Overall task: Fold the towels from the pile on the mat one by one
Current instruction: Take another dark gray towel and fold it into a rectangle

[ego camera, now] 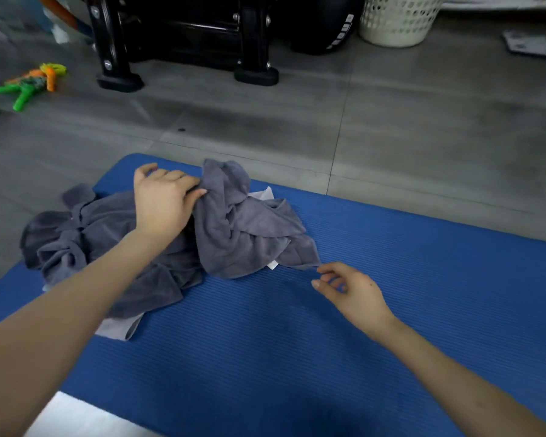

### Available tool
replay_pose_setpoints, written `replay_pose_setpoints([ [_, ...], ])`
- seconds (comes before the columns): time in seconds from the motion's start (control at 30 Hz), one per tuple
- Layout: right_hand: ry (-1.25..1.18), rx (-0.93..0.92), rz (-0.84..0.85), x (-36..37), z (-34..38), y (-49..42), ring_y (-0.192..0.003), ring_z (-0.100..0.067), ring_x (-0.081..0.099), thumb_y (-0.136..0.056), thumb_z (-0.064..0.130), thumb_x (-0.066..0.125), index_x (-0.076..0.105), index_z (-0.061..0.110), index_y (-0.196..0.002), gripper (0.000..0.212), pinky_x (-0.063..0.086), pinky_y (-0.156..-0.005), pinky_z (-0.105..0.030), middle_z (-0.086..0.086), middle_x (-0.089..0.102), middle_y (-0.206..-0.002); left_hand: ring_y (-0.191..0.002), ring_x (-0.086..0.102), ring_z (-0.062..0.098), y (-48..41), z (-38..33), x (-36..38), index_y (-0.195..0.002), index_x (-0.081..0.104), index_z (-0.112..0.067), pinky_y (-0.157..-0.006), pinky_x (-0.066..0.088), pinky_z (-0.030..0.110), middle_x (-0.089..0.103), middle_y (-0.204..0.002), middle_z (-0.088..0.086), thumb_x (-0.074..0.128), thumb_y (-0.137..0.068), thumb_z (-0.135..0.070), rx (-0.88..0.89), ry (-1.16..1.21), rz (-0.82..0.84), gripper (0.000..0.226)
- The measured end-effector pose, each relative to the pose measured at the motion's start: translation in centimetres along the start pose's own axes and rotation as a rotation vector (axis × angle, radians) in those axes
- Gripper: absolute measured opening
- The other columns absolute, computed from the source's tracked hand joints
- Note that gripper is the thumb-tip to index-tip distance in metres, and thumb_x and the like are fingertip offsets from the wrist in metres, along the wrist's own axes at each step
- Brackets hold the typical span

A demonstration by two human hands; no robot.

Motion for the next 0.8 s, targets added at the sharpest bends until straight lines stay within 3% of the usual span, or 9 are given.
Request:
replay_pose_setpoints([
  [0.2,-0.223,-0.015,-0.166,-9.9,2.7,3.4,-0.098,-0.004,0.06,-0.081,0.034,0.069,0.058,0.034,-0.113,0.034,0.045,-0.093,-0.026,0.015,0.064,-0.102,-0.073,0.064,0.032,-5.7,-5.3,-11.9,-0.085,0.071,-0.011,-0.097,0.031,0.04,0.068,-0.075,0.01,0.058,-0.088,-0.03,0.1,0.121,-0.279,0.023],
  [0.3,-0.281,-0.043,-0.214,-15.4,3.8,5.9,-0.103,-0.008,0.061,-0.08,0.031,0.07,0.056,0.037,-0.116,0.04,0.043,-0.088,-0.021,0.012,0.064,-0.109,-0.076,0.064,0.029,-8.5,-9.5,-15.8,-0.083,0.07,-0.014,-0.095,0.035,0.042,0.069,-0.075,0.007,0.057,-0.085,-0.037,0.163,0.214,-0.271,0.026],
  [0.4,-0.344,-0.072,-0.278,-19.5,4.4,7.8,-0.108,-0.005,0.058,-0.073,0.038,0.07,0.052,0.039,-0.123,0.052,0.04,-0.082,-0.015,0.011,0.062,-0.116,-0.076,0.064,0.024,-10.2,-14.5,-18.7,-0.078,0.069,-0.019,-0.092,0.034,0.035,0.068,-0.073,0.0,0.052,-0.082,-0.045,0.232,0.335,-0.271,0.032],
  [0.53,-0.292,-0.151,-0.297,-22.8,4.3,9.6,-0.121,0.007,0.045,-0.061,0.052,0.068,0.037,0.045,-0.137,0.082,0.036,-0.083,-0.006,0.021,0.052,-0.127,-0.078,0.063,0.018,-11.6,-22.8,-21.5,-0.079,0.069,-0.022,-0.091,0.032,0.031,0.067,-0.073,-0.004,0.048,-0.078,-0.052,0.326,0.504,-0.163,0.037],
  [0.6,-0.337,-0.182,-0.304,-24.5,3.5,10.5,-0.125,0.008,0.041,-0.061,0.054,0.069,0.03,0.046,-0.14,0.088,0.036,-0.086,-0.008,0.022,0.048,-0.132,-0.079,0.063,0.017,-11.8,-27.4,-22.8,-0.081,0.071,-0.023,-0.084,0.034,0.028,0.068,-0.075,-0.004,0.054,-0.078,-0.05,0.358,0.561,-0.1,0.032],
  [0.7,-0.489,-0.226,-0.311,-28.0,1.5,12.2,-0.125,0.005,0.043,-0.064,0.052,0.07,0.03,0.046,-0.14,0.086,0.039,-0.097,-0.018,0.016,0.05,-0.134,-0.082,0.061,0.011,-12.1,-34.0,-23.8,-0.087,0.071,-0.026,-0.072,0.033,0.023,0.067,-0.078,-0.009,0.063,-0.081,-0.045,0.336,0.606,0.002,0.022],
  [0.8,-0.507,-0.263,-0.371,-32.5,-1.3,14.6,-0.114,0.001,0.055,-0.076,0.041,0.069,0.039,0.039,-0.138,0.069,0.045,-0.095,-0.022,0.009,0.063,-0.121,-0.076,0.054,0.005,-12.5,-40.7,-23.1,-0.084,0.068,-0.031,-0.067,0.035,0.023,0.059,-0.071,-0.015,0.065,-0.08,-0.046,0.288,0.674,0.185,0.016],
])
Point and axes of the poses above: each hand's wrist, its own y-axis away from the middle knuckle, its own x-axis out of the palm, z = x × y, the point moved 8 cm from there along -y, towards the middle knuckle
